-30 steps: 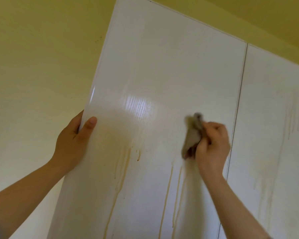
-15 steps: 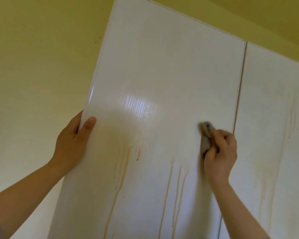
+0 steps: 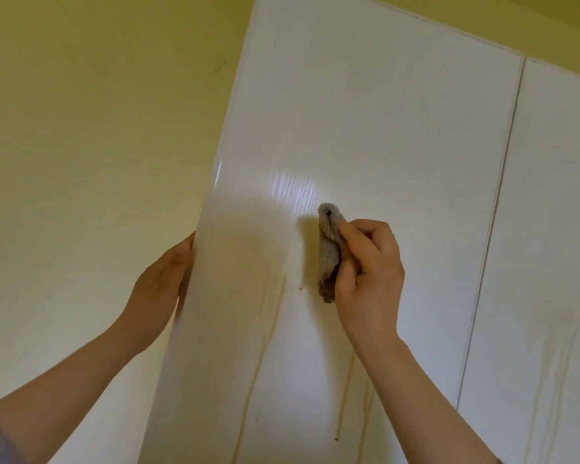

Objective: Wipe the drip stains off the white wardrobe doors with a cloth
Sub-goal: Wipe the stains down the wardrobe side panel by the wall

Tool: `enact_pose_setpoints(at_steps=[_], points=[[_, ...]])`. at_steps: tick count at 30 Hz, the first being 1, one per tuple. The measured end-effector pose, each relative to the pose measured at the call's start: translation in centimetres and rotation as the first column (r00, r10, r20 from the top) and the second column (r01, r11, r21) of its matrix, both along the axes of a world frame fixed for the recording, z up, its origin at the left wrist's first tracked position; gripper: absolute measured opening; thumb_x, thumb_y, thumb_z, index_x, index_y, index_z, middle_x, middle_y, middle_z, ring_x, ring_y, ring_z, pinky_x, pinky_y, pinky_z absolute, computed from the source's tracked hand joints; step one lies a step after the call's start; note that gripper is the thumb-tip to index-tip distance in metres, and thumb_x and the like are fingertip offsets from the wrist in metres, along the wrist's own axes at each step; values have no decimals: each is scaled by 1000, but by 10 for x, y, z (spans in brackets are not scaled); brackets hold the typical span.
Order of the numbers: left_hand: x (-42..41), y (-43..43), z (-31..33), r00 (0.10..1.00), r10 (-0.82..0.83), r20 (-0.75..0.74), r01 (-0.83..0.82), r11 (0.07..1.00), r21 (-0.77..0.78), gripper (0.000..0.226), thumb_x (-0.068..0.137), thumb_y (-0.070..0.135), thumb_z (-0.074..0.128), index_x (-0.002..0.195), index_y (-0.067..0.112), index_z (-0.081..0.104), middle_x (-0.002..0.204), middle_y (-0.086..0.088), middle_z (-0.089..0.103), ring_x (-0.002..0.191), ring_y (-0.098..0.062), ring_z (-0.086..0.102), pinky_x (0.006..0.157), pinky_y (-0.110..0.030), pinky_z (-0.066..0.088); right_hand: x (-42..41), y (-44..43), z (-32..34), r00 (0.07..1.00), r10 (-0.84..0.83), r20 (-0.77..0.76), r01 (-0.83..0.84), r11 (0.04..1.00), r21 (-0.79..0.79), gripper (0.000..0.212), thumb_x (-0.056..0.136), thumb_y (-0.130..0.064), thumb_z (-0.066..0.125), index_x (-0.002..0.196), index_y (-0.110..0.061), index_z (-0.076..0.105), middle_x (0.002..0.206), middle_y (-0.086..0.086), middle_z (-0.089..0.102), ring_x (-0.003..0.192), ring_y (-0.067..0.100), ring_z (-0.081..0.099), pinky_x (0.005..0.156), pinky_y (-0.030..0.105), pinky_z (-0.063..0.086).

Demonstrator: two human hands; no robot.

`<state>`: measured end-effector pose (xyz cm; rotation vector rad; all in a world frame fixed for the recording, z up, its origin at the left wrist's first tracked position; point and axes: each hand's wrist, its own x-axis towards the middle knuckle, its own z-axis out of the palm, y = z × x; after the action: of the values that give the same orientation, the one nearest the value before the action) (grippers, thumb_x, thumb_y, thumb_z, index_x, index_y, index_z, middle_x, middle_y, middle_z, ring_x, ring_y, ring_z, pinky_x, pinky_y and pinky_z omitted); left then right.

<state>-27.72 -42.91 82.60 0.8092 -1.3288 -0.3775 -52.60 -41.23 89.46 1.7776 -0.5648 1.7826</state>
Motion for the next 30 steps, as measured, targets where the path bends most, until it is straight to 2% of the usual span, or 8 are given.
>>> enact_pose_setpoints(at_steps=[2, 10, 14, 16, 20, 23, 27, 30], points=[[4, 6, -7, 994, -98, -44, 99, 995, 17, 41, 90, 77, 31, 121, 66, 54, 128, 29, 61, 122, 1, 57, 108, -35, 43, 29, -3, 3, 999, -26, -42, 25, 999, -22, 49, 85, -5, 37, 119, -13, 70, 100, -2, 57, 90, 16, 53, 72, 22, 43], [15, 13, -40, 951, -268, -155, 275, 961, 19, 69, 78, 76, 41, 132, 36, 57, 133, 21, 61, 127, 0, 54, 111, -34, 40, 103, -32, 27, 987, -131, -92, 127, 991, -42, 38, 91, -9, 43, 116, -9, 71, 96, 7, 63, 85, 17, 48, 67, 25, 37], [15, 13, -44, 937, -292, -193, 300, 954, 13, 81, 68, 88, 48, 128, 36, 60, 130, 20, 64, 124, 1, 56, 106, -28, 42, 119, -38, -20, 946, -96, -308, 66, 992, -107, 29, 87, 2, 62, 114, -5, 71, 93, 13, 64, 80, 28, 57, 67, 36, 45], [15, 14, -44, 930, -288, -231, 301, 953, 27, 90, 54, 96, 52, 121, 38, 63, 125, 20, 67, 121, 1, 58, 102, -24, 44, 111, -38, -51, 900, -115, -421, 58, 988, -145, 22, 94, -5, 57, 108, -5, 74, 93, 12, 66, 80, 28, 60, 70, 37, 45], [16, 19, -41, 926, -316, -208, 333, 942, 52, 73, 72, 83, 42, 124, 35, 62, 127, 21, 65, 123, 2, 56, 100, -18, 48, 84, -35, -88, 859, -138, -493, 78, 987, -140, 28, 97, -7, 48, 105, -7, 75, 93, 7, 63, 81, 25, 59, 68, 37, 46], [14, 23, -38, 940, -264, -215, 283, 957, 63, 60, 91, 74, 38, 125, 32, 62, 126, 20, 66, 121, 1, 58, 105, -25, 47, 78, -20, -78, 903, -96, -419, 57, 993, -107, 30, 93, -8, 47, 108, -6, 73, 99, 0, 55, 87, 21, 54, 71, 34, 48], [7, 22, -36, 981, -91, -170, 98, 995, 35, 43, 86, 70, 49, 110, 41, 69, 115, 19, 70, 108, -3, 65, 97, -33, 51, 66, -7, -15, 987, -122, -110, 115, 991, -62, 50, 80, -7, 42, 122, -12, 68, 95, 7, 56, 87, 26, 49, 74, 27, 37], [-3, 19, -34, 989, 37, -142, -32, 999, 34, 53, 74, 74, 50, 111, 39, 63, 115, 16, 67, 98, 5, 62, 77, -12, 50, 60, -18, 22, 991, -134, 12, 134, 991, -12, 47, 89, -13, 36, 122, -11, 68, 97, 12, 59, 88, 27, 51, 70, 35, 44]])
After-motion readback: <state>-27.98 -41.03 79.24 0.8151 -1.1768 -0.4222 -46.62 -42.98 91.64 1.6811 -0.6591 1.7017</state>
